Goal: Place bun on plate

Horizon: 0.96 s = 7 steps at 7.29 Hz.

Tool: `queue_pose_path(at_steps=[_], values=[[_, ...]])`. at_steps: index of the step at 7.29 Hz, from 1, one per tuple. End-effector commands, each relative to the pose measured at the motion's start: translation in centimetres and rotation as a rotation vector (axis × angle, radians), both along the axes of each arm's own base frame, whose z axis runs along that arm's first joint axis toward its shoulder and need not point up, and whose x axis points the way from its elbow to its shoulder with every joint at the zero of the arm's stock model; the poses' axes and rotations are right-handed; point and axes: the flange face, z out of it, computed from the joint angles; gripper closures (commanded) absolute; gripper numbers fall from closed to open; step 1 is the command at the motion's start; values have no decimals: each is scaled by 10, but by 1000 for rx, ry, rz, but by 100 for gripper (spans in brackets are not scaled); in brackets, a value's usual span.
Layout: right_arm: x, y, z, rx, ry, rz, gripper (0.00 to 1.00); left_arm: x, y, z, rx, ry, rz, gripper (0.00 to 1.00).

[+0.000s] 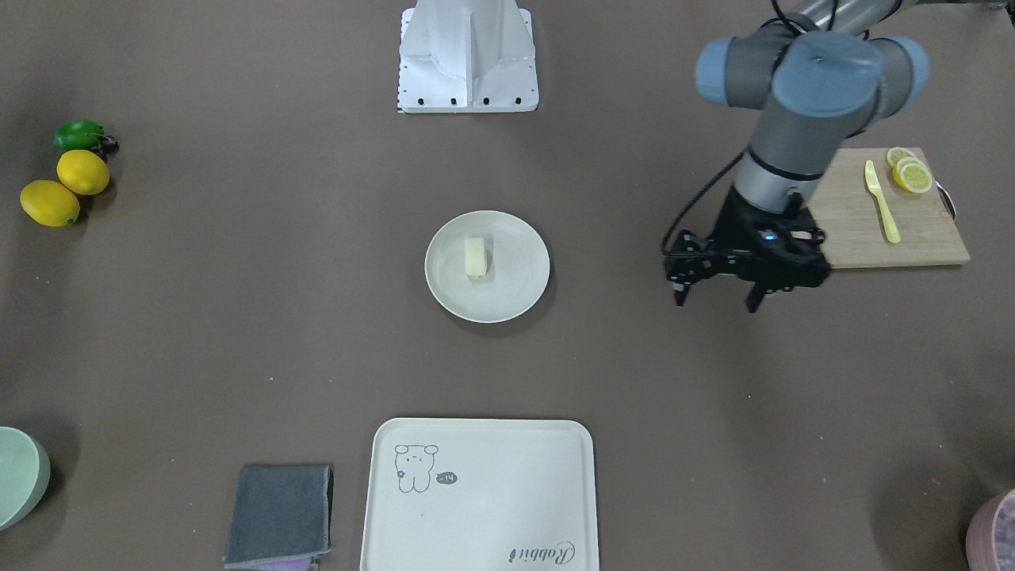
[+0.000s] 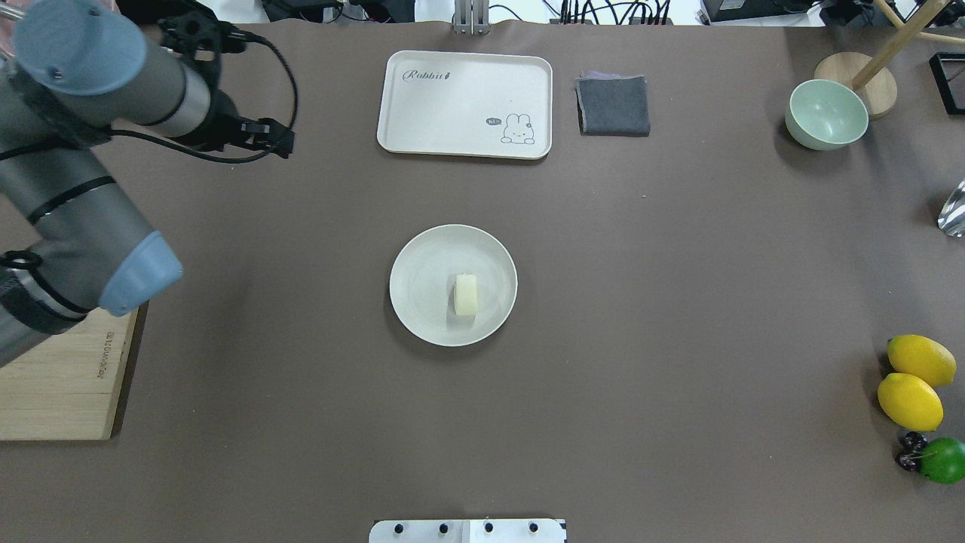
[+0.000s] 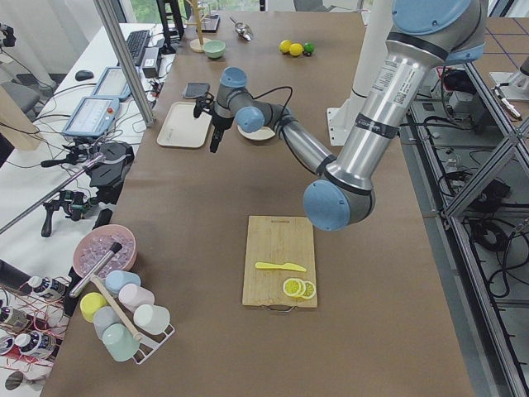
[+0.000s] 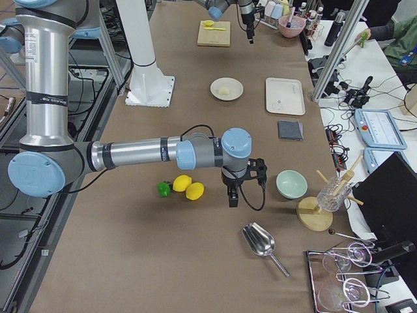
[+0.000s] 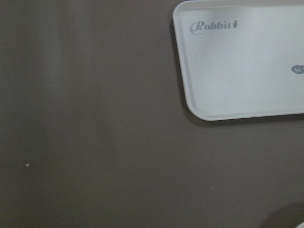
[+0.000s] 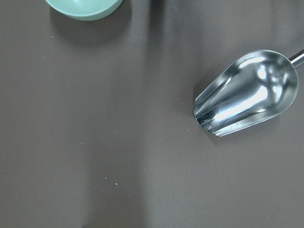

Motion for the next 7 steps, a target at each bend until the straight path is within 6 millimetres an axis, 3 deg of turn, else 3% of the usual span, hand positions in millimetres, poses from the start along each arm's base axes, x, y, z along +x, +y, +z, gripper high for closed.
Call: queue_pose_path(at_steps=[1,4,5,6,7], values=[[3,9,9,-19,1,5,0,-110,-10,68,-91,17,-99,2],[15,15,20,-52,3,31,0,-206,-1,138,-193,18,-202,2],[17,15,21,-55,3,35,0,-229,3,165,-139,-39,-91,2],[17,15,21,-55,3,37,0,-270,-1,195,-138,-70,14,2],[17,13,19,-52,2,39,0,-296,0,219,-156,-98,75,2]])
